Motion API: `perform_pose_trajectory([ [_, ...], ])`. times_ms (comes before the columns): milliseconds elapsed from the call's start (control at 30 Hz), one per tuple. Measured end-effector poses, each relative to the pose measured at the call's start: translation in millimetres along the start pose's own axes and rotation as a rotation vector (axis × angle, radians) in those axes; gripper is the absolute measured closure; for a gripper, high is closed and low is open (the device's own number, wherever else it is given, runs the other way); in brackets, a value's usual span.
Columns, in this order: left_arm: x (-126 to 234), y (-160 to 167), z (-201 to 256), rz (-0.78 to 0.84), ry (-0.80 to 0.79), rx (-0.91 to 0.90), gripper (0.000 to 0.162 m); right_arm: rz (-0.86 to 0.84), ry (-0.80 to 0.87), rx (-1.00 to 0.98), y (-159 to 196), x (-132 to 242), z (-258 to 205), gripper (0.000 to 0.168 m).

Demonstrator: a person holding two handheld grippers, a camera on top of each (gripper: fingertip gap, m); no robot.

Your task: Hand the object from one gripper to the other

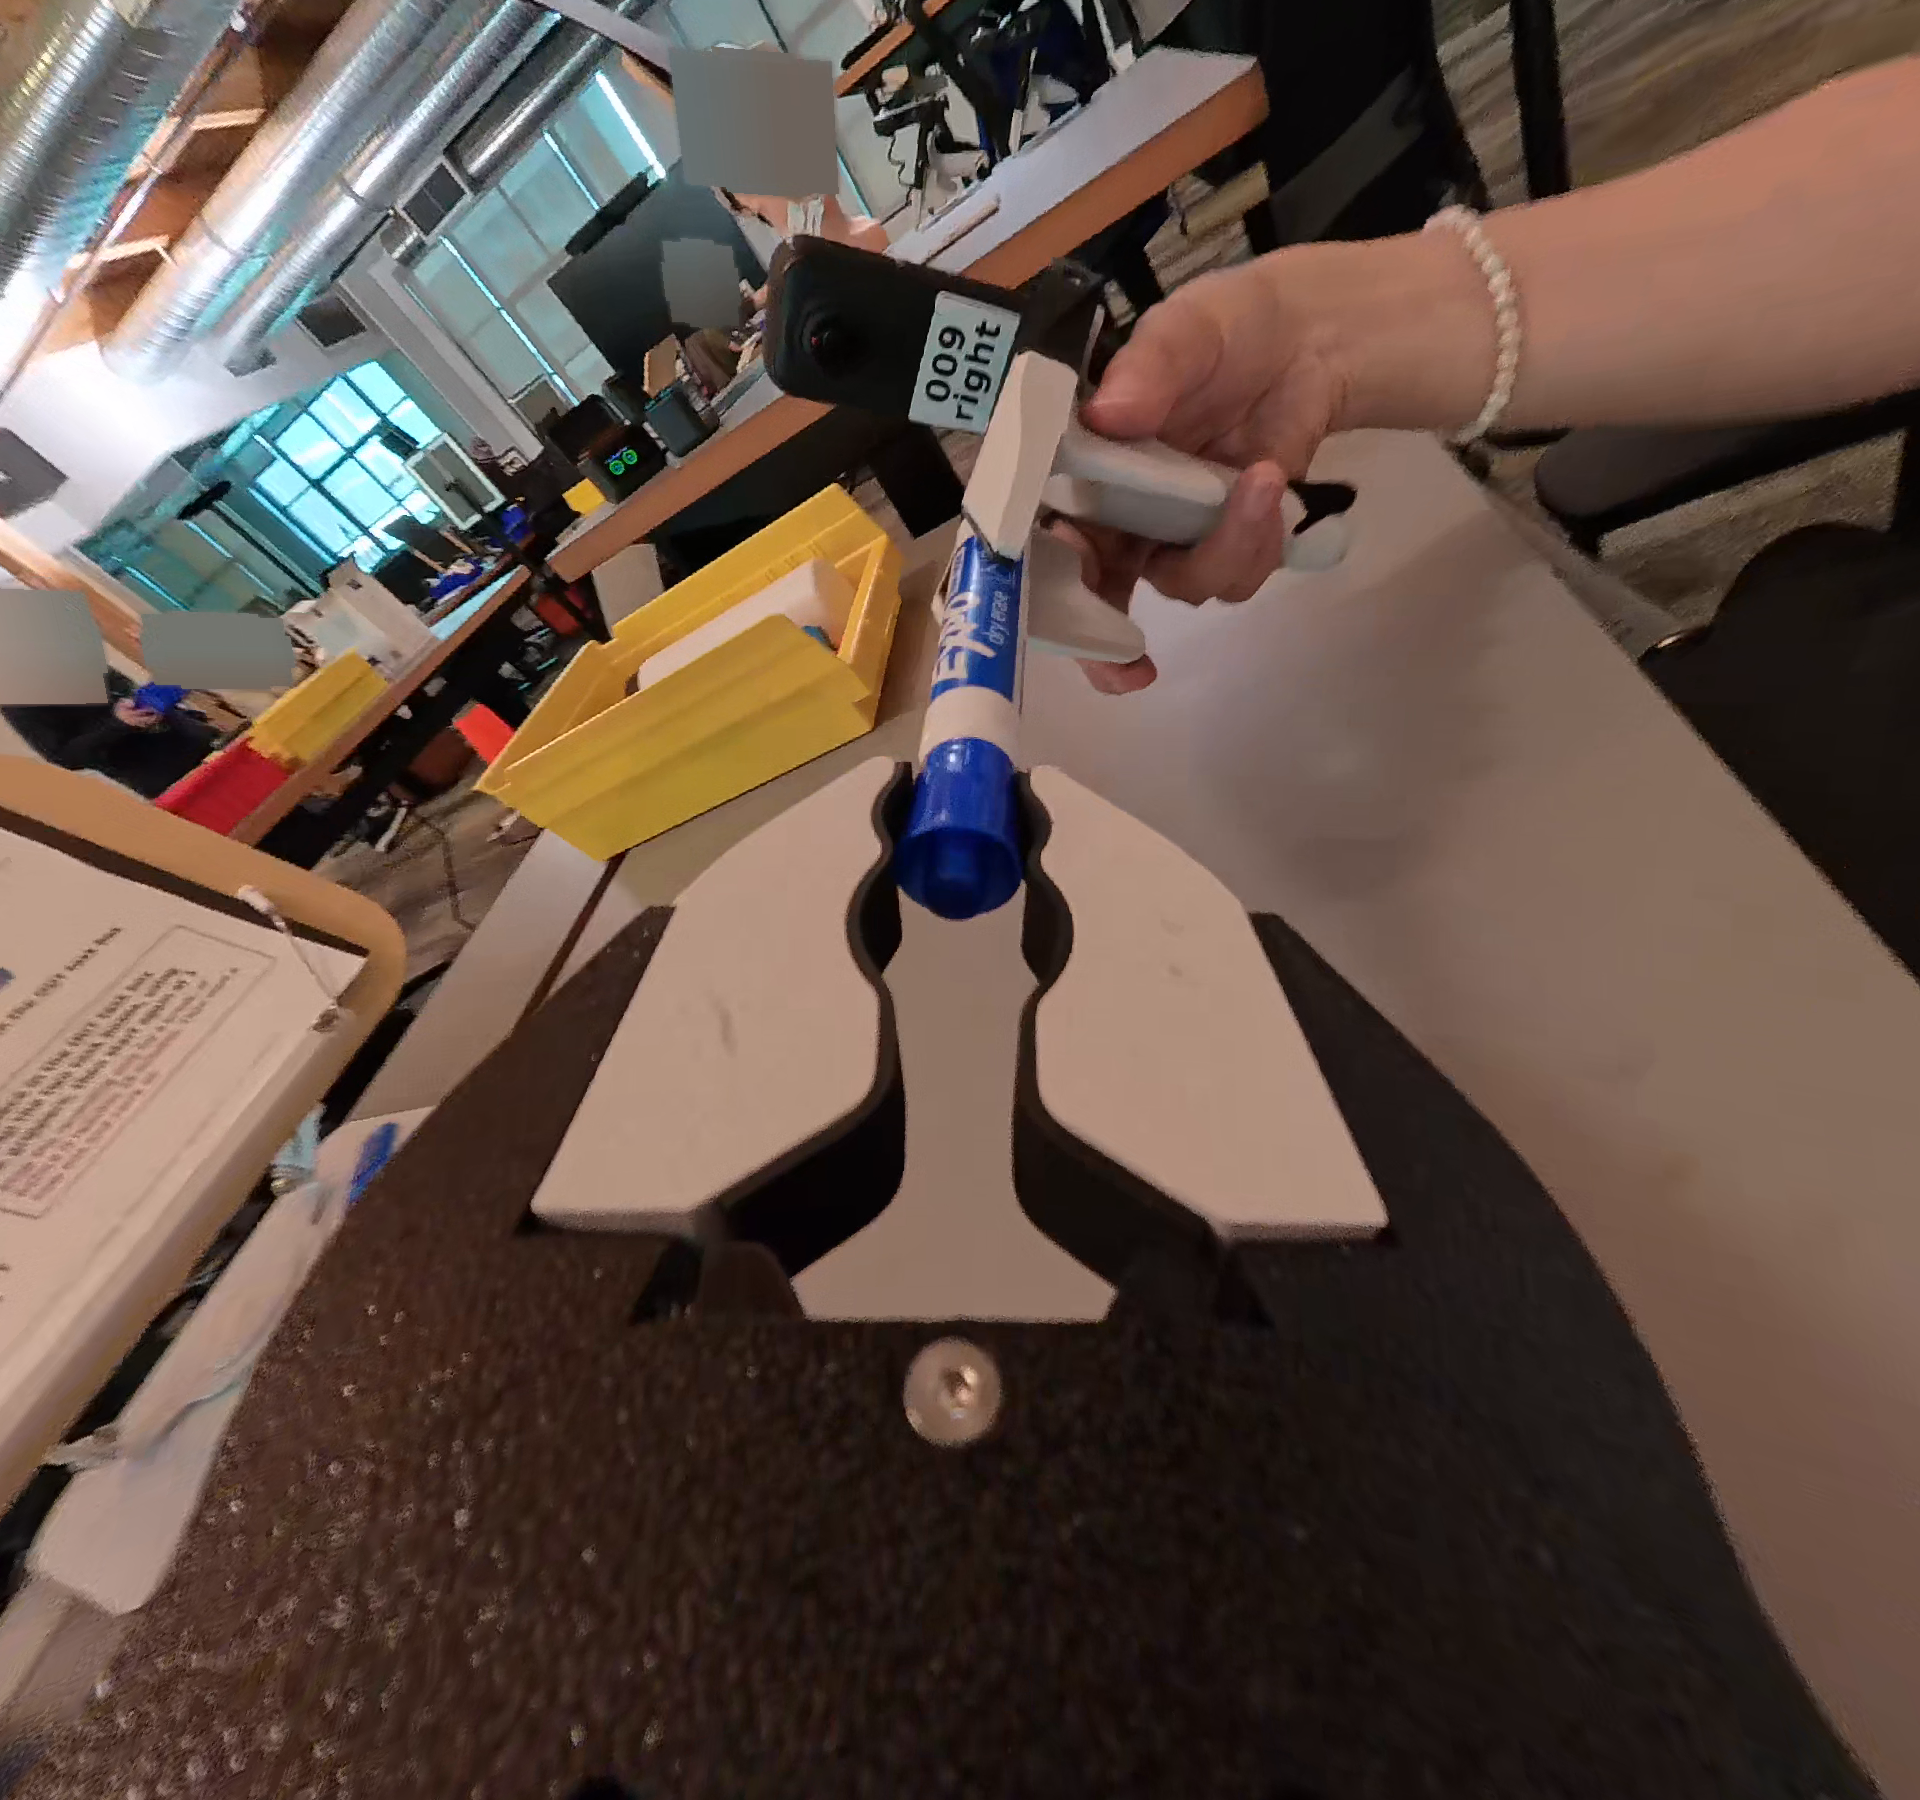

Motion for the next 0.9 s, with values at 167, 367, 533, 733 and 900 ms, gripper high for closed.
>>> perform_pose_trajectory([
  [167,2.5,-8.6,-1.6,0.047,0.018,0.217,0.123,-0.024,0.051,0.265,-4.6,-1.2,-5.1,0.148],
  [367,3.4,-13.8,-8.1,0.087,0.103,0.722,0.107,-0.046,0.087,0.869,-7.3,2.2,-29.5,0.148],
  [533,5.2,-11.2,-7.0,0.177,0.247,1.102,0.116,-0.039,0.092,1.171,-4.5,-1.2,-43.5,0.148],
  [733,4.2,-7.8,3.5,0.188,0.422,1.401,0.131,-0.094,0.082,1.463,5.7,-2.4,-47.6,0.148],
  [900,-1.8,-6.9,13.3,0.156,0.483,1.439,0.132,-0.162,0.057,1.540,15.3,-5.3,-43.3,0.148],
])
Point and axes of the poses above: each gripper's, where its closed fingertips meet, x back along the fingers, y out of its underside, z = x × y across the jaws, the point moved 4 cm from there along x, back along the fingers, and after that the axes turned 7 degrees about z, right-handed, at the moved point
